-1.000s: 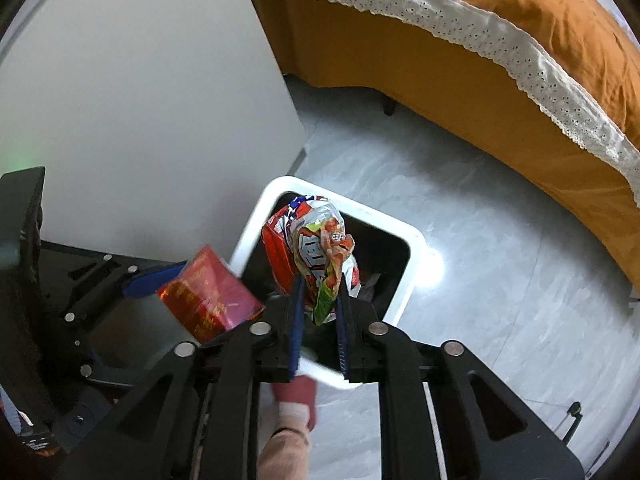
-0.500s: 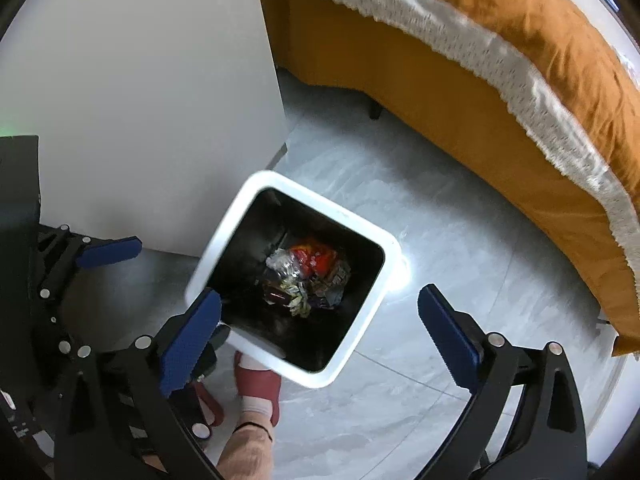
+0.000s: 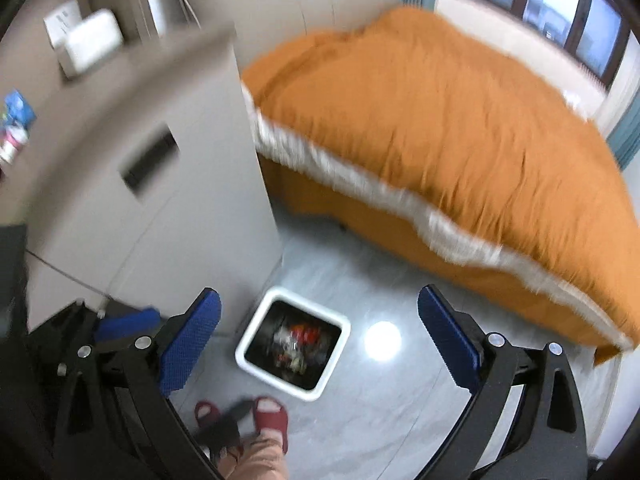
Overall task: Collect trash
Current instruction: 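Raise both tools away from the bin toward the desk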
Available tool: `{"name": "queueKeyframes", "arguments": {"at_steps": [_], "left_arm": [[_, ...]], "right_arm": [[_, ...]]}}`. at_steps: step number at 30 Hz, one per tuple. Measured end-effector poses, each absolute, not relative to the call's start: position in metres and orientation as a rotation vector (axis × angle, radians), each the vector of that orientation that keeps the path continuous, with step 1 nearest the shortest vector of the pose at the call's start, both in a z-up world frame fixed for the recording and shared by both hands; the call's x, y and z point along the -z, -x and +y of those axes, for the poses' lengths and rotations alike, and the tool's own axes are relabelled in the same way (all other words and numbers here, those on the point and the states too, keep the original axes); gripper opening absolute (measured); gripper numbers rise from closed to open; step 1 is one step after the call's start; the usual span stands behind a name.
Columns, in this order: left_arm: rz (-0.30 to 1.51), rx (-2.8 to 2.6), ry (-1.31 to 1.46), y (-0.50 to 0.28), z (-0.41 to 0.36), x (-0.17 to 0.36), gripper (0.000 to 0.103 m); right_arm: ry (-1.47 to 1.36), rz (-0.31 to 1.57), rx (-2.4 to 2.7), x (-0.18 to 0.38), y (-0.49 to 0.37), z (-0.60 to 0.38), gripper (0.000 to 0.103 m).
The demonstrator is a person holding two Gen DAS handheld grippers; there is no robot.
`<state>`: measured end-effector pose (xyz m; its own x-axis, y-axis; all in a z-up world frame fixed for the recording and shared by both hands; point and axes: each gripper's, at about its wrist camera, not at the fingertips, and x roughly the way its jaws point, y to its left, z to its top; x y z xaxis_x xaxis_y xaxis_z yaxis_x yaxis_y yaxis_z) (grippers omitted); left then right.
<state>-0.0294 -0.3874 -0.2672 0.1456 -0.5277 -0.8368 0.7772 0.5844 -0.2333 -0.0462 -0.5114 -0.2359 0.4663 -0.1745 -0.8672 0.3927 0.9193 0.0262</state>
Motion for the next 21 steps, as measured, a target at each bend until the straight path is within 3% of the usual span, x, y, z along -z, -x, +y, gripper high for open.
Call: {"name": "queueKeyframes", "arguments": {"at_steps": [9, 21], "left_arm": [[0.821, 0.795, -0.218, -0.013, -0.311, 0.159, 0.098], [0.715, 0.518, -0.199, -0.072, -0.187, 0.125, 0.098]], "right_arm": [[-0.216, 0.808, 0.166, 0.133, -0.002, -0.471, 0.098], [-0.134, 0.744, -0.114, 0.101, -0.079, -0.365, 0.098]]}}
